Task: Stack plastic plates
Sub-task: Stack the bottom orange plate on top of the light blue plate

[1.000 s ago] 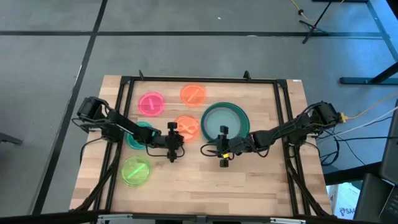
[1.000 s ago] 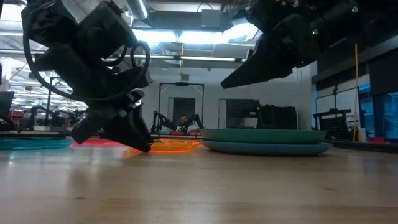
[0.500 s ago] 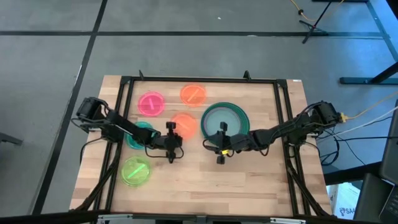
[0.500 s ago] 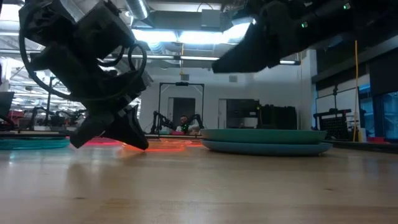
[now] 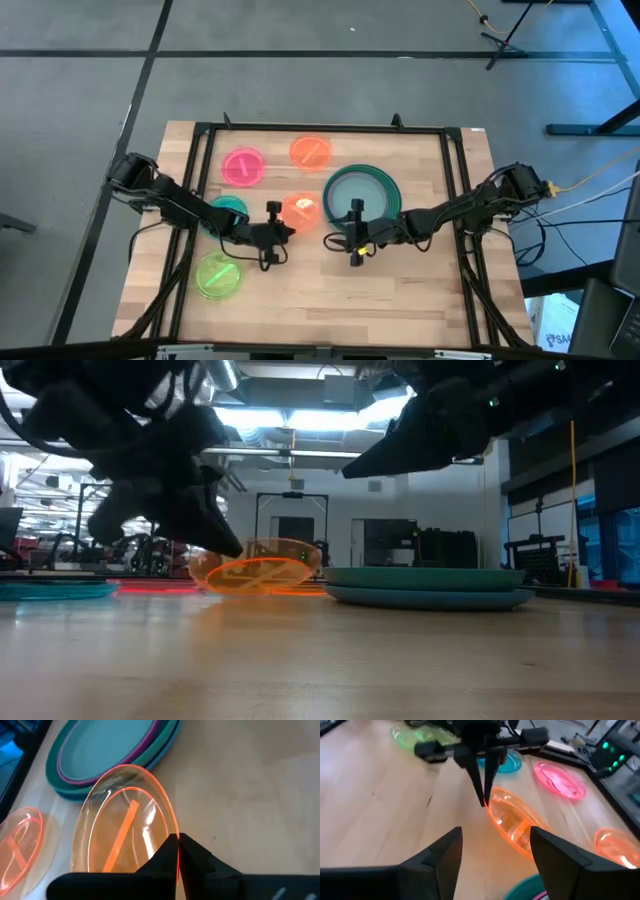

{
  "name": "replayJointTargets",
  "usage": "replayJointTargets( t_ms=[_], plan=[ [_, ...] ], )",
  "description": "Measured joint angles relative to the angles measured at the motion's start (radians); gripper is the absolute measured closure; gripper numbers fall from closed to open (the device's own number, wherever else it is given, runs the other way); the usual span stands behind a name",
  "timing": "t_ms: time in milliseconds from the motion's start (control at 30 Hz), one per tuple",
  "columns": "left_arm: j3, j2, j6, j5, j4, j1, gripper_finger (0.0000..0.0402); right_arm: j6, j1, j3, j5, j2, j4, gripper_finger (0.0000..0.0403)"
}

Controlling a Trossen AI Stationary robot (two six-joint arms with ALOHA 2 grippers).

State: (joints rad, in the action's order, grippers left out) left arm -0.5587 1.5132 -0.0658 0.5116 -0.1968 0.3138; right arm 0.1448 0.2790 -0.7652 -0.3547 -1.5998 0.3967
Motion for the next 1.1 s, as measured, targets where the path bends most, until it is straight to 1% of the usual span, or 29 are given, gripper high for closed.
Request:
replayJointTargets(
  t_ms=[167, 267, 400, 500, 600, 700, 800, 933, 1100],
  plan=[
    [0.000, -0.009, -0.061, -0.002, -0.036, 0.037, 0.0398, 0.121, -0.006, -0.035, 0.020, -0.059, 0.000, 0.0200],
    [-0.002, -0.009, -0.110, -0.006, -0.070, 0.061, 0.0398, 0.146, -0.024, -0.074, 0.034, -0.116, -0.004, 0.0214],
    [-0.002, -0.009, -0.155, -0.005, -0.086, 0.084, 0.0398, 0.168, -0.048, -0.129, 0.078, -0.168, -0.017, 0.0231],
    [-0.002, -0.009, -0.158, 0.003, -0.087, 0.090, 0.0398, 0.195, -0.056, -0.161, 0.088, -0.180, -0.062, 0.0242],
    [-0.002, -0.009, -0.191, 0.016, -0.098, 0.095, 0.0398, 0.201, -0.060, -0.180, 0.119, -0.185, -0.122, 0.0253],
    [-0.002, -0.009, -0.214, 0.021, -0.113, 0.105, 0.0398, 0.201, -0.065, -0.186, 0.149, -0.185, -0.147, 0.0263],
    [-0.002, -0.009, -0.218, 0.027, -0.120, 0.109, 0.0398, 0.205, -0.065, -0.186, 0.142, -0.185, -0.162, 0.0276],
    [-0.002, -0.009, -0.220, 0.028, -0.123, 0.108, 0.0398, 0.231, -0.065, -0.186, 0.141, -0.185, -0.166, 0.0311],
    [-0.002, -0.009, -0.226, 0.030, -0.126, 0.108, 0.0398, 0.264, -0.064, -0.185, 0.139, -0.185, -0.176, 0.0379]
  ],
)
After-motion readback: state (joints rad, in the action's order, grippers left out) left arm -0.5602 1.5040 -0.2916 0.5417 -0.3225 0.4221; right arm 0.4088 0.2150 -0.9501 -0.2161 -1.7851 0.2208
